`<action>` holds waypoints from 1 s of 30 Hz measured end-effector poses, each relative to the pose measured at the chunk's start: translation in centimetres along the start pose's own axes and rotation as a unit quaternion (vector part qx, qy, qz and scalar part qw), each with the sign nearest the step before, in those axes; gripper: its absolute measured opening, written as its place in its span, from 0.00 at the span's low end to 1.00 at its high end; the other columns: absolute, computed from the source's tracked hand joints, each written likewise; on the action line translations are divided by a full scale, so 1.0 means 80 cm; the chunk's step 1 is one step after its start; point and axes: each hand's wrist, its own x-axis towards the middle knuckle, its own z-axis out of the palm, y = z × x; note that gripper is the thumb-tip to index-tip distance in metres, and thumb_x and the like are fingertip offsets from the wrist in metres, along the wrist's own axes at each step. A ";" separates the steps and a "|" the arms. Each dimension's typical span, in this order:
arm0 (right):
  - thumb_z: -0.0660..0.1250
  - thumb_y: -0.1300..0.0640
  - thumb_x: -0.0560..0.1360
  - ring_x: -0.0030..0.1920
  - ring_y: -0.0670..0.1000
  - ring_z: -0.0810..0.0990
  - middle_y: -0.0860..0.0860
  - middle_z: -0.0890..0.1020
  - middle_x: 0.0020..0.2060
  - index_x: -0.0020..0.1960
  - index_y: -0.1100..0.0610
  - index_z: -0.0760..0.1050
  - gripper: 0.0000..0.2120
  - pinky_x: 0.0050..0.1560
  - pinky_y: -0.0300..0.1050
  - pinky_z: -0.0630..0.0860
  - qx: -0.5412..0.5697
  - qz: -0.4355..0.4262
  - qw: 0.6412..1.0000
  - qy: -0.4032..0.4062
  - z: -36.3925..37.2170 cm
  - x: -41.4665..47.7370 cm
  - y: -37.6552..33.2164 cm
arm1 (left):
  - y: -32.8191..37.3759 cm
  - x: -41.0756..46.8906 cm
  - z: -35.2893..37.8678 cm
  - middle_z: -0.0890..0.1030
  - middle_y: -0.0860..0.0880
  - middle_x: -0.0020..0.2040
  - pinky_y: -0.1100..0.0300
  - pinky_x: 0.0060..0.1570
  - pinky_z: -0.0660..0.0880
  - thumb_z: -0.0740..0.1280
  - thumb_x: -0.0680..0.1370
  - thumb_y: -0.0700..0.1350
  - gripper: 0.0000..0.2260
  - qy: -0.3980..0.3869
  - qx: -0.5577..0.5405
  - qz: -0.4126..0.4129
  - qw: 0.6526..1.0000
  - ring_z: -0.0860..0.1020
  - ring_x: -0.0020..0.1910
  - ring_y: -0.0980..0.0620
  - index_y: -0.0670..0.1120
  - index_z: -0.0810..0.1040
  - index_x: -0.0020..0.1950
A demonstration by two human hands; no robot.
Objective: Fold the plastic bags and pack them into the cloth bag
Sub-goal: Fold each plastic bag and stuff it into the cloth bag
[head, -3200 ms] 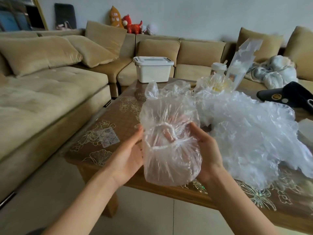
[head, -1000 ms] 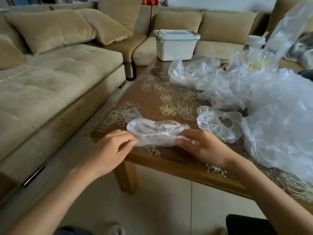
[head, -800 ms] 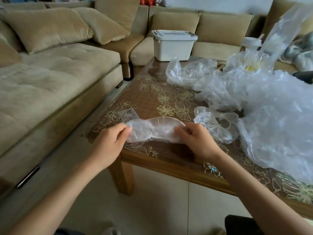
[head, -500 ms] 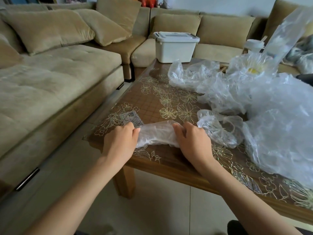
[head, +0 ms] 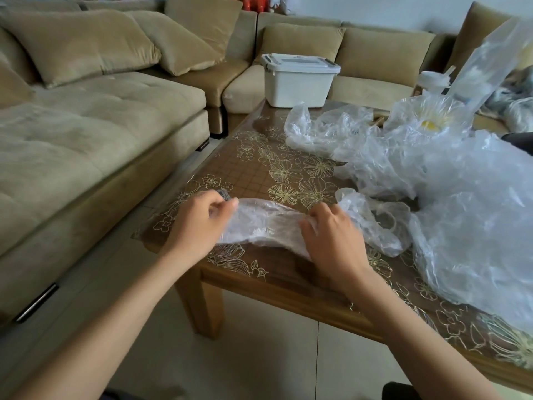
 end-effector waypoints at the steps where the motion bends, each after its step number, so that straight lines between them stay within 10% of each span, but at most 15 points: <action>1: 0.59 0.51 0.79 0.54 0.55 0.75 0.55 0.75 0.55 0.60 0.58 0.72 0.14 0.49 0.47 0.71 0.031 -0.021 0.999 0.008 -0.008 0.001 -0.001 | 0.006 0.001 -0.005 0.68 0.53 0.30 0.69 0.30 0.62 0.63 0.79 0.51 0.16 -0.015 -0.069 -0.030 0.997 0.67 0.29 0.60 0.41 0.72 0.37; 5: 0.64 0.45 0.75 0.61 0.46 0.72 0.48 0.74 0.61 0.67 0.54 0.69 0.24 0.60 0.38 0.70 0.221 -0.099 0.970 0.009 -0.055 0.000 -0.017 | 0.031 -0.002 -0.025 0.77 0.48 0.39 0.64 0.40 0.75 0.66 0.73 0.56 0.16 -0.168 -0.368 -0.159 0.901 0.77 0.40 0.56 0.42 0.76 0.45; 9: 0.69 0.43 0.70 0.61 0.44 0.76 0.46 0.75 0.62 0.71 0.51 0.63 0.33 0.54 0.32 0.75 0.452 -0.065 0.849 -0.265 -0.065 -0.004 -0.024 | 0.055 -0.012 -0.032 0.79 0.47 0.35 0.67 0.31 0.75 0.63 0.72 0.51 0.14 -0.292 -0.430 -0.164 0.839 0.79 0.31 0.55 0.39 0.75 0.42; 13: 0.71 0.58 0.70 0.40 0.51 0.82 0.53 0.82 0.43 0.53 0.63 0.74 0.14 0.41 0.39 0.78 0.531 -0.027 0.737 -0.417 -0.044 -0.010 -0.015 | 0.061 -0.020 -0.033 0.78 0.48 0.31 0.67 0.29 0.74 0.62 0.72 0.51 0.16 -0.335 -0.385 -0.158 0.845 0.77 0.28 0.56 0.37 0.73 0.39; 16: 0.69 0.62 0.71 0.30 0.47 0.77 0.51 0.80 0.32 0.43 0.62 0.74 0.04 0.31 0.36 0.76 0.543 0.002 0.745 -0.388 -0.039 -0.015 -0.010 | 0.052 -0.021 -0.026 0.79 0.50 0.31 0.68 0.29 0.74 0.58 0.71 0.59 0.20 -0.265 -0.358 -0.199 0.873 0.78 0.30 0.57 0.41 0.73 0.39; 21: 0.66 0.61 0.76 0.33 0.46 0.78 0.51 0.79 0.34 0.43 0.60 0.75 0.03 0.35 0.38 0.77 0.533 0.025 0.809 -0.245 -0.029 -0.024 -0.002 | 0.048 -0.034 -0.005 0.82 0.42 0.49 0.55 0.44 0.79 0.60 0.70 0.67 0.32 -0.263 -0.521 -0.262 0.768 0.82 0.47 0.47 0.42 0.74 0.61; 24: 0.65 0.59 0.77 0.34 0.46 0.78 0.51 0.79 0.35 0.43 0.59 0.75 0.05 0.38 0.39 0.77 0.498 0.029 0.839 -0.217 -0.027 -0.034 0.001 | 0.053 -0.048 0.009 0.81 0.43 0.46 0.55 0.45 0.80 0.74 0.65 0.59 0.29 -0.280 -0.486 -0.228 0.796 0.81 0.44 0.48 0.41 0.75 0.57; 30: 0.67 0.47 0.72 0.43 0.52 0.83 0.55 0.83 0.45 0.55 0.62 0.75 0.20 0.39 0.43 0.79 0.505 0.056 0.814 -0.280 -0.045 -0.043 0.005 | 0.059 -0.063 0.016 0.84 0.44 0.47 0.59 0.35 0.79 0.69 0.68 0.50 0.17 -0.214 -0.382 -0.189 0.879 0.83 0.42 0.49 0.44 0.79 0.54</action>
